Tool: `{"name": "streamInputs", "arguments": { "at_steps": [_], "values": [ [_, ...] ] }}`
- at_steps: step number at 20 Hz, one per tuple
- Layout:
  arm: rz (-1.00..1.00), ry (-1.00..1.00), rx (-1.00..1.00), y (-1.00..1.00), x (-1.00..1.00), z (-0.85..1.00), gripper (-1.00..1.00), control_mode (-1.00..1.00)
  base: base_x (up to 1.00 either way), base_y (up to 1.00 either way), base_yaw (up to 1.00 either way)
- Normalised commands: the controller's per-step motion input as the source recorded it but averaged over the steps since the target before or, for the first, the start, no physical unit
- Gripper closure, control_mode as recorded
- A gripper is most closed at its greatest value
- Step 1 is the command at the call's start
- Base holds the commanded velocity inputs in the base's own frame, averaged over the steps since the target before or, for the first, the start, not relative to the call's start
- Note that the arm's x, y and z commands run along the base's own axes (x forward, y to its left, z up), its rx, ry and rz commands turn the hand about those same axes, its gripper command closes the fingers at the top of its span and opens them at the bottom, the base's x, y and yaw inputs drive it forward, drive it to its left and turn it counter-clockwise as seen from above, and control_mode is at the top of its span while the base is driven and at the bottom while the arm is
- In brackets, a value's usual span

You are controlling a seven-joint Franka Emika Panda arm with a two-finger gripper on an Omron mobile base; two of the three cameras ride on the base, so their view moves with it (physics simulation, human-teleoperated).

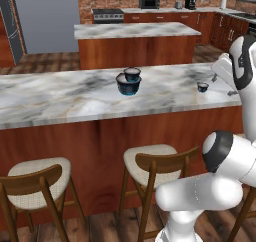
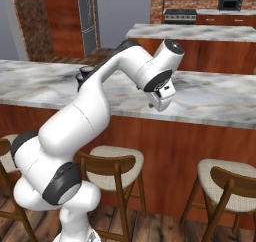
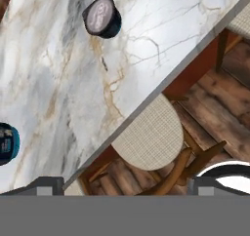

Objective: Stack the yogurt containers by placing the smaller containers on top of the larger containers.

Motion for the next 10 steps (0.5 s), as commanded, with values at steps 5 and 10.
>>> {"name": "streamInputs", "arguments": {
  "at_steps": [5, 10],
  "values": [
    [0.01, 0.0, 0.04, 0.0, 0.25, 0.0, -1.0, -1.0, 0.0, 0.0, 0.0],
    [0.03, 0.0, 0.01, -0.1, 0.05, -0.03, -1.0, -1.0, 0.0, 0.0, 0.0]
  ]
}}
